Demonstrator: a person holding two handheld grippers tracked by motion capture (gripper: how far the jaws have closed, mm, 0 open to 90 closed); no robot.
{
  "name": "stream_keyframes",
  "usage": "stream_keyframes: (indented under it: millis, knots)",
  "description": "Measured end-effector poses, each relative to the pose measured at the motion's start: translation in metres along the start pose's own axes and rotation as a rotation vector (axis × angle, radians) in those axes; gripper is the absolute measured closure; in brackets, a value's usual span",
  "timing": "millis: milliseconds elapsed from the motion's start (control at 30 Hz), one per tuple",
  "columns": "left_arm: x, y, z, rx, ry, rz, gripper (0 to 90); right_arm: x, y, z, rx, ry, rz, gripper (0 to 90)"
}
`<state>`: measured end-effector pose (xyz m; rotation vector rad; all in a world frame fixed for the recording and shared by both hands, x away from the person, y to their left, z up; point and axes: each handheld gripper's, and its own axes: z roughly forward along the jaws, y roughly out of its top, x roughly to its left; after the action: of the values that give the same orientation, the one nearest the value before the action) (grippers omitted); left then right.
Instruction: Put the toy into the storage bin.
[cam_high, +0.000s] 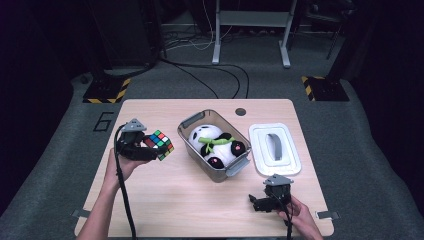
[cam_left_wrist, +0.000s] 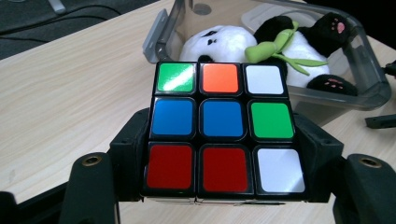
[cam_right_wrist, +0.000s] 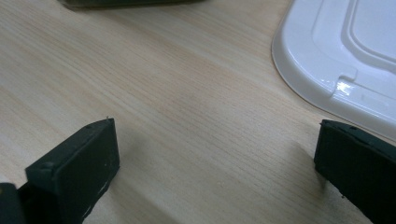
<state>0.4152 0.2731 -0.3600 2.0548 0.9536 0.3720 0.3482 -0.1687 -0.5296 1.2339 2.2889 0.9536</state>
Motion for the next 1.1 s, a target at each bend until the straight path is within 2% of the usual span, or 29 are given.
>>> stream_keyframes:
  millis: [133, 200, 400, 700, 933, 1100]
  knots:
    - [-0.004, 0.009, 0.004, 0.011, -0.017, 0.021, 33.8, 0.000, 0.000, 0.000, 0.000, 0.000, 0.000, 0.0]
    - [-0.009, 0.015, 0.007, 0.000, -0.027, 0.032, 33.8, 0.000, 0.000, 0.000, 0.001, 0.000, 0.002, 0.0]
    - [-0.014, 0.023, 0.013, -0.001, -0.039, 0.041, 33.8, 0.000, 0.000, 0.000, 0.000, 0.000, 0.000, 0.0]
    - [-0.022, 0.035, 0.023, 0.001, -0.055, 0.044, 33.8, 0.000, 0.000, 0.000, 0.001, 0.000, 0.002, 0.0]
    - [-0.030, 0.044, 0.032, -0.012, -0.086, 0.039, 33.8, 0.000, 0.000, 0.000, 0.000, 0.002, 0.003, 0.0]
    - [-0.033, 0.048, 0.034, -0.022, -0.088, 0.036, 33.8, 0.000, 0.000, 0.000, 0.000, 0.002, 0.003, 0.0]
